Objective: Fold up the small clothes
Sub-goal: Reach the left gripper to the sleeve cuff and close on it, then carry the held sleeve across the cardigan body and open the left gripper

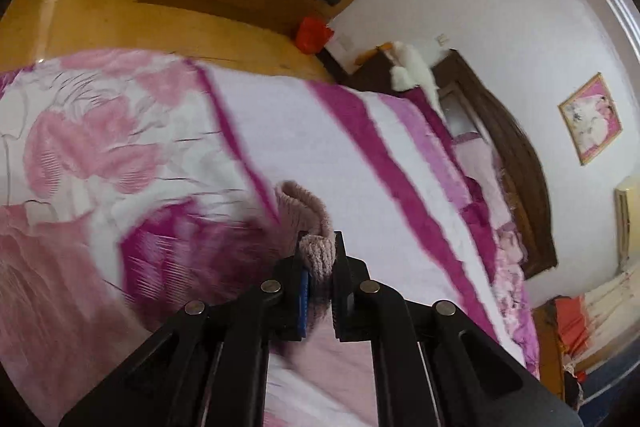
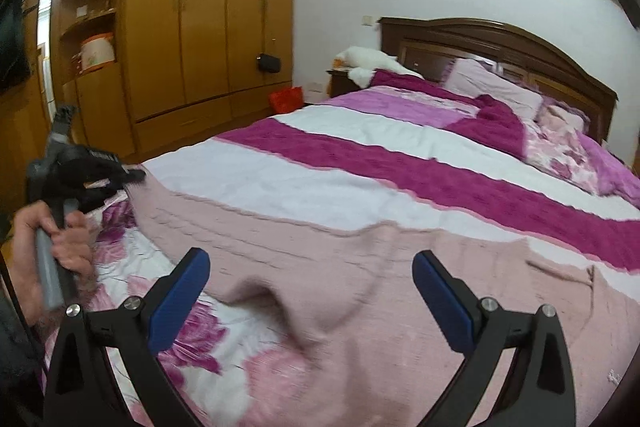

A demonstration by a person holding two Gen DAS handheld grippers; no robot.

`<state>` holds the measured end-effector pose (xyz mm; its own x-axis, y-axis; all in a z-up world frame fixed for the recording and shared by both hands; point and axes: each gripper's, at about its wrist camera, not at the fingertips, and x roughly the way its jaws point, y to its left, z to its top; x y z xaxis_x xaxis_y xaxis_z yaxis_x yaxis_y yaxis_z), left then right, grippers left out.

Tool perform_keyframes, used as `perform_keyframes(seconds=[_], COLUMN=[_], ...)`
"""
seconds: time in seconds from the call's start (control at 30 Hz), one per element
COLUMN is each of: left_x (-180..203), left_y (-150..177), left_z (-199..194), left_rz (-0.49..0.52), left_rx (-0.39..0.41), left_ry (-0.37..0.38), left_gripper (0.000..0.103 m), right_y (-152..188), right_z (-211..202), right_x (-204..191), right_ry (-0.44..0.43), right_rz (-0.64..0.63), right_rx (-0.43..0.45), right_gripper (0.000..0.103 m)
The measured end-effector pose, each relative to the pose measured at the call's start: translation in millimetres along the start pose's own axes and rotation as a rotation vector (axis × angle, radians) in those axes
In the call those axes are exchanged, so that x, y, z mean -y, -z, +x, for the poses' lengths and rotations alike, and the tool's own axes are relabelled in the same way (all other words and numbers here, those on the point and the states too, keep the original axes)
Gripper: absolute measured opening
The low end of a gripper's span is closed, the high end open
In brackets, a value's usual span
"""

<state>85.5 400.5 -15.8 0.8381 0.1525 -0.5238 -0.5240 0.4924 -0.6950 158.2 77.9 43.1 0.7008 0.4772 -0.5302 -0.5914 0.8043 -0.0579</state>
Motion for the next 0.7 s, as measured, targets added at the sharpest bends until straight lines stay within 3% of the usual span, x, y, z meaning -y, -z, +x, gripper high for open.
perform_keyframes(seconds=[0.23,0.4,0.5,0.7], left_x=[116,209,273,385], left_y=[7,33,69,186], left_z=[-33,-22,-21,-41], left_rz=[0.276,0.385,0.461,0.626], left_rx=[0.095,0.053,0.038,-0.013], left_ry=[0.179,0.261,0.318,0.43], left_gripper=[0.0,0.0,0.0,0.0], right_y=[11,31,50,106], right_z=[-43,-96,-126,-186], right_x=[64,136,186,283], right_ry=[0.06,0.153,0.209,0.348], right_rz=[0.076,0.113,0.151,0.263], right_rx=[-0.001,0.013,0.012,0.0], right_gripper=[0.103,0.103,0.103,0.103])
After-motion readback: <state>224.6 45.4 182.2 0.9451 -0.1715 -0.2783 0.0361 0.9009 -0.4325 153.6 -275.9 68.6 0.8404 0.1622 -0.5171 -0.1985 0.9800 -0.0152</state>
